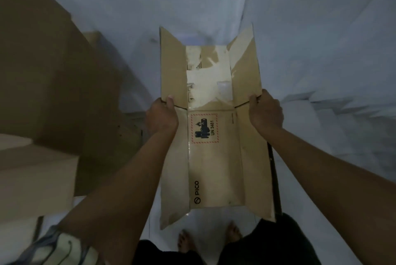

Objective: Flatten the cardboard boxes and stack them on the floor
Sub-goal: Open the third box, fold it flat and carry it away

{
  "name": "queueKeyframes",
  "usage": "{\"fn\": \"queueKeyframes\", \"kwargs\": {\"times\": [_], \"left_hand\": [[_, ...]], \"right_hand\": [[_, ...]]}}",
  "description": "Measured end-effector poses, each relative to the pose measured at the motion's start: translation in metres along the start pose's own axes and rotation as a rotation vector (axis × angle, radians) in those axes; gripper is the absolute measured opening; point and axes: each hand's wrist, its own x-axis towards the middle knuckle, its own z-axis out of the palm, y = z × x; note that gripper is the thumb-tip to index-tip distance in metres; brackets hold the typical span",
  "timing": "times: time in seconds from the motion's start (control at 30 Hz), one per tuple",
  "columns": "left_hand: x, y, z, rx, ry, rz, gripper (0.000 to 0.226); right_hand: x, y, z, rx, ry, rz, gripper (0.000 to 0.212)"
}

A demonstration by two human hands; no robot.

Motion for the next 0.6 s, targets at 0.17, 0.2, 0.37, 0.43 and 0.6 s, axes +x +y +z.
{"fn": "queueKeyframes", "kwargs": {"times": [0.17,0.2,0.37,0.43,0.6], "left_hand": [[0.033,-0.09,0.097,-0.033,0.017,-0.072,0.04],[0.042,-0.11,0.117,-0.049,0.009,-0.084,0.038],[0.064,-0.202,0.2,-0.032,0.03,-0.15,0.044],[0.07,-0.232,0.222,0.008,0.019,-0.163,0.049],[0.092,-0.305,0.269,-0.027,0.008,-0.141,0.05]], "right_hand": [[0.028,0.066,0.124,0.016,-0.033,0.008,0.038],[0.032,0.08,0.151,0.019,-0.035,0.009,0.036],[0.044,0.138,0.271,0.024,-0.08,-0.002,0.032],[0.047,0.158,0.306,0.029,-0.099,-0.003,0.035],[0.053,0.193,0.378,0.04,-0.111,-0.018,0.035]]}}
